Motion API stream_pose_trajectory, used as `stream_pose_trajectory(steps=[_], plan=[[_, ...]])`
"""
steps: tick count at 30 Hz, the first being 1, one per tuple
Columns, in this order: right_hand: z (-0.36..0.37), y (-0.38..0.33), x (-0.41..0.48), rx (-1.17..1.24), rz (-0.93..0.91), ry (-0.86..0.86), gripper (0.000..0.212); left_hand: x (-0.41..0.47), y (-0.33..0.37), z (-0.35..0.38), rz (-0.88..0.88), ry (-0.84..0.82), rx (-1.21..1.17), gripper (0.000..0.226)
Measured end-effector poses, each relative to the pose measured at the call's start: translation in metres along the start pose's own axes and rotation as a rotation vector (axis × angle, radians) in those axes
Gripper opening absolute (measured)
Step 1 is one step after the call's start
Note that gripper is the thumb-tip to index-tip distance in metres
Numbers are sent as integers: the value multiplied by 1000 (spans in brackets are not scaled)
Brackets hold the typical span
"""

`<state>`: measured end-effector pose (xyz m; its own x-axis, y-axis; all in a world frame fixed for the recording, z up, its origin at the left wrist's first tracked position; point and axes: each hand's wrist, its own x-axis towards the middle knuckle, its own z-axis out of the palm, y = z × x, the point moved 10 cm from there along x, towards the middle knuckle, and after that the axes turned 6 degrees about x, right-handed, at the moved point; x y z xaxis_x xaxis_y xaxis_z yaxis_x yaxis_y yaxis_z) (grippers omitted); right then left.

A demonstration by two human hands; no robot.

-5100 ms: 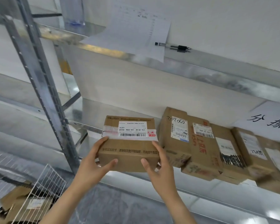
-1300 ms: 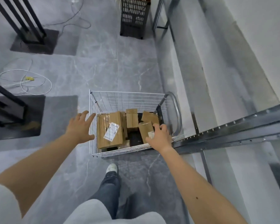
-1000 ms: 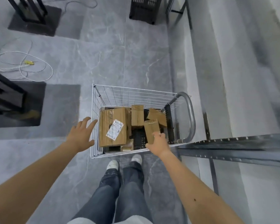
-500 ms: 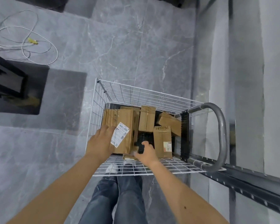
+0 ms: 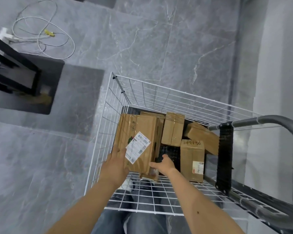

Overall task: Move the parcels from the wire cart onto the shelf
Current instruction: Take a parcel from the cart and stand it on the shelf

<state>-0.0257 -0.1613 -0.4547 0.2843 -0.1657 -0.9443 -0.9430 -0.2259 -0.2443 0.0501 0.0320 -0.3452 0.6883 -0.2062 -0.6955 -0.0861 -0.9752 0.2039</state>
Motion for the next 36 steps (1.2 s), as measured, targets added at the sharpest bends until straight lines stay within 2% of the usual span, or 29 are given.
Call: stream_pose_trajectory(steps=[4,13,16,22,28,32,36], plan=[[26,16,22,68,48,-65,111,4,7,16,49,24,-65,60],[47,16,39,290,41,-104,114,5,-12,29,42,19,-17,61],[50,21,44,356,60,-115,125,1,-13,31,47,10,6,63],[26,18,22,421,-2,-32,133,-16,-11,29,47,-47,57,57],[-12,16,-32,471,-60,1,130,-40,12,0,110,-24,11,63],[-50,-4,-108,585,-148,42,96,-61,27,-50,146,134,-119,61],[-80,-11,-181,712,-249,34,109,-98,48,-105,195,187,-363,67]])
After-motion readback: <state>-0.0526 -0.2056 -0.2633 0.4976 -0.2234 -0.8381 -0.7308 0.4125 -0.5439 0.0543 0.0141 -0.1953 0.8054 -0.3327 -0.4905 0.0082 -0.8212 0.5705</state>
